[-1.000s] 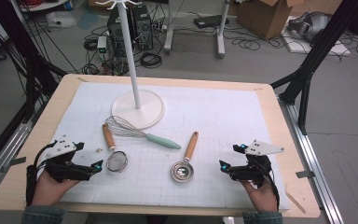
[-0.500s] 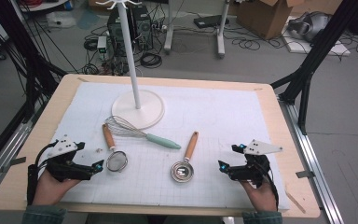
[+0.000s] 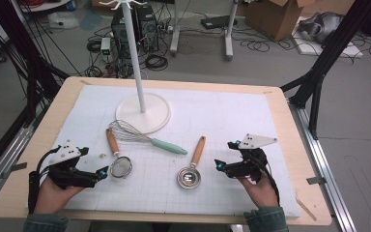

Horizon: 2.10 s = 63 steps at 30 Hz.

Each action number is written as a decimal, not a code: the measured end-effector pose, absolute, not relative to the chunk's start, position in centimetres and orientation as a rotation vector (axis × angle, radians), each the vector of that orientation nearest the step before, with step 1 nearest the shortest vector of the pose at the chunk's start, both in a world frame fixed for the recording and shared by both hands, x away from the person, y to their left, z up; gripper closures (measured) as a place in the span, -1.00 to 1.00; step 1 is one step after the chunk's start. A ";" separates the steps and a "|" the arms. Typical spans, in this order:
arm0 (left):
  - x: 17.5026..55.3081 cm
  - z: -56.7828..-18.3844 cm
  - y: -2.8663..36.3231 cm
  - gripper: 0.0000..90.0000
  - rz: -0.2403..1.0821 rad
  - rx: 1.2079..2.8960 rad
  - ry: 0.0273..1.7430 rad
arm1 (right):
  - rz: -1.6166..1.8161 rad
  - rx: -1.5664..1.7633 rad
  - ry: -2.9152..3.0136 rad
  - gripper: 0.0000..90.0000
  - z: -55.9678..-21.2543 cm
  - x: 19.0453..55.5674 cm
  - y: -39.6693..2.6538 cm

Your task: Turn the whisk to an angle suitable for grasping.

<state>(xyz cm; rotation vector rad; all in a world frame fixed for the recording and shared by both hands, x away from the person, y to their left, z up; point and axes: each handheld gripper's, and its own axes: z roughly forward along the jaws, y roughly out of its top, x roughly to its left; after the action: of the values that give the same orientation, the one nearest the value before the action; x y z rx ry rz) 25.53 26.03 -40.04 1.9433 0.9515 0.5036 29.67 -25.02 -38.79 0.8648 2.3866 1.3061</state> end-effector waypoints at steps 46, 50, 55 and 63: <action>25.6 -40.0 25.6 -0.96 0.492 1.942 0.936 | 1.304 0.704 2.580 -0.60 -36.6 38.2 -15.6; 25.7 -40.1 25.6 -0.96 0.492 1.946 0.934 | 1.289 0.687 2.610 -0.60 -36.5 39.2 -14.6; 25.7 -40.1 25.6 -0.96 0.492 1.943 0.939 | 1.255 0.683 2.641 -0.60 -36.3 40.1 -13.6; 25.7 -40.1 25.8 -0.96 0.495 1.944 0.938 | 1.250 0.636 2.694 -0.51 -36.5 41.4 -10.5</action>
<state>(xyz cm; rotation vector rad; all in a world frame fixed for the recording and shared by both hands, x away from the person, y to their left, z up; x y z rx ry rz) 25.68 25.76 -40.08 1.9442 0.9385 0.4953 41.40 -10.46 -36.50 0.6365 2.6939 1.2499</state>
